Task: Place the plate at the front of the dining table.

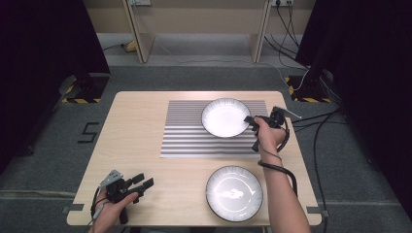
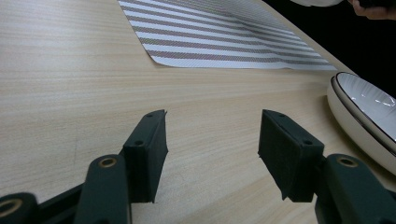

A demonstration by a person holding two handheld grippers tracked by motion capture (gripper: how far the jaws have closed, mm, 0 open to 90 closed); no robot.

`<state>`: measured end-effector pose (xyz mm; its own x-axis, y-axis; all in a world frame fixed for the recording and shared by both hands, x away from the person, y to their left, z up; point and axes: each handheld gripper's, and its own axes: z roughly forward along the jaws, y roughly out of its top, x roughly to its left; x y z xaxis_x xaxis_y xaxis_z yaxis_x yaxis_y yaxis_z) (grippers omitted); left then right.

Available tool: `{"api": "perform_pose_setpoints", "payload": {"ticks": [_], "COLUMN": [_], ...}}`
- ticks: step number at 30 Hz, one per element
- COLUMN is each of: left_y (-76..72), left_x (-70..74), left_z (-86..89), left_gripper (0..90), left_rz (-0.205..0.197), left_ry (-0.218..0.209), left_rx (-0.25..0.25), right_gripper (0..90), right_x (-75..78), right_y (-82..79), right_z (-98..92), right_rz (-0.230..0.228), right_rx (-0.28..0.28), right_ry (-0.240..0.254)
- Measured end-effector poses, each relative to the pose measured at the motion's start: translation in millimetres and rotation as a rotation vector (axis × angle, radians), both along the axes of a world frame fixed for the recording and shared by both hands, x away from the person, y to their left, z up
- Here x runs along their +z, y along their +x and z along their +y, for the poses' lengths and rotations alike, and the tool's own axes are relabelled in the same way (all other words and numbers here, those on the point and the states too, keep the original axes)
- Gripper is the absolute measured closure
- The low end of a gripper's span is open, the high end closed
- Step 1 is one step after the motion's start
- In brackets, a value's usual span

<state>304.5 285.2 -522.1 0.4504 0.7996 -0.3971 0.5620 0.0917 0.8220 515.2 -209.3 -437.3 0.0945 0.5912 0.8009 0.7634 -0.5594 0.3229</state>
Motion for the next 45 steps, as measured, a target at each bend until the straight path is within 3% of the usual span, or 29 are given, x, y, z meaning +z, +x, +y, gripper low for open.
{"api": "perform_pose_setpoints", "payload": {"ticks": [15, 45], "left_y": [0.3, -0.1], "left_x": [0.2, 0.5], "left_z": [0.0, -0.4], "left_gripper": [41.5, 41.6], "left_rz": [-0.001, -0.006], "left_ry": [0.001, 0.007], "left_rx": [0.000, -0.009], "right_gripper": [80.2, 80.1], "right_x": [-5.6, -28.4], "right_y": [14.3, 38.9], "right_z": [6.9, 16.9], "right_rz": [0.013, 0.082], "right_rx": [-0.015, -0.067], "right_ry": [0.012, 0.015]}}
